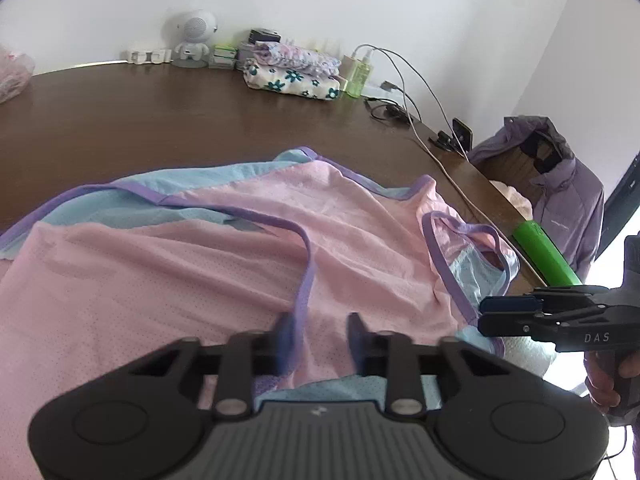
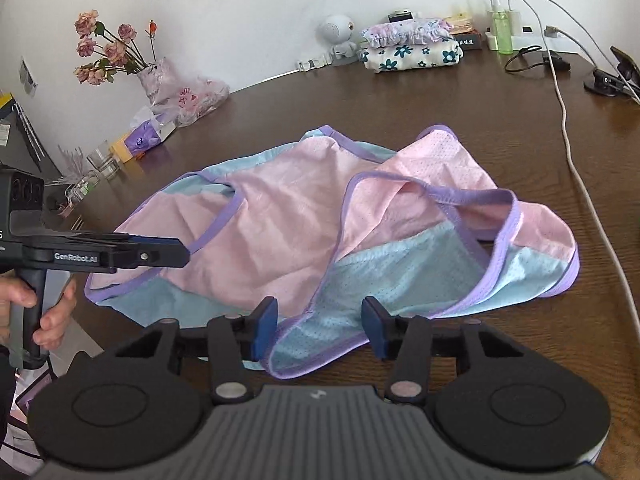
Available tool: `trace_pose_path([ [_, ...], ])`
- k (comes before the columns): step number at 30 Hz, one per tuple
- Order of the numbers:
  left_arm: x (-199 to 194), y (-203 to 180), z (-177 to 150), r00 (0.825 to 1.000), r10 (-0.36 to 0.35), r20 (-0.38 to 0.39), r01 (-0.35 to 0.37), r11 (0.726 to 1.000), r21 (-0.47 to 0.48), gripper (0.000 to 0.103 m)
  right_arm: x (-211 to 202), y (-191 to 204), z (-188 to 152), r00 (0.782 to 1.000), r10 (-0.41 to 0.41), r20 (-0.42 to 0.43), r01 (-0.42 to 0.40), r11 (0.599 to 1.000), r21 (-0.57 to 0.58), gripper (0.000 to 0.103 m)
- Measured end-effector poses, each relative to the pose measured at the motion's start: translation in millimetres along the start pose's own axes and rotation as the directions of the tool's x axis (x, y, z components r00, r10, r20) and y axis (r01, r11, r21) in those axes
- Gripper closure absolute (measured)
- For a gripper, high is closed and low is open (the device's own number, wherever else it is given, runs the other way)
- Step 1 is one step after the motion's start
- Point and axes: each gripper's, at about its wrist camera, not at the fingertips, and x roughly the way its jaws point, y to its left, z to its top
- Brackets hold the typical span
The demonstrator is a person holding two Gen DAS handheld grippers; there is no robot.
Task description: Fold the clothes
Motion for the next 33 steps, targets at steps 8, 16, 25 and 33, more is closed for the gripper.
trace_pose_path([
  [8,-42.0,20.7,-10.3,0.991,0.083,0.102,-0.074,0.993,-0.093,0.103,5.3,7.2,5.4,0.998,0.040,0.044,-0.040,0.999,-0.013,0.099],
  [16,-70.5,47.4,-39.0,0.987,0.102,0.125,-0.074,0.975,-0.210,0.097,19.3,32.4,9.2,0.998,0.058,-0.031,-0.062,0.991,-0.121,0.099],
  [25,-80.3,56.1,-48.8,0.990,-0.032,0.139,0.029,0.999,0.025,0.041,7.1,20.9,-4.4,0.992,0.118,-0.053,-0.123,0.987,-0.100,0.075],
  [33,-45.2,47.1,-33.8,0.992,-0.127,0.027,0.115,0.957,0.266,0.054,6.3,31.5,-15.6,0.990,0.124,-0.061,-0.131,0.981,-0.144,0.076],
])
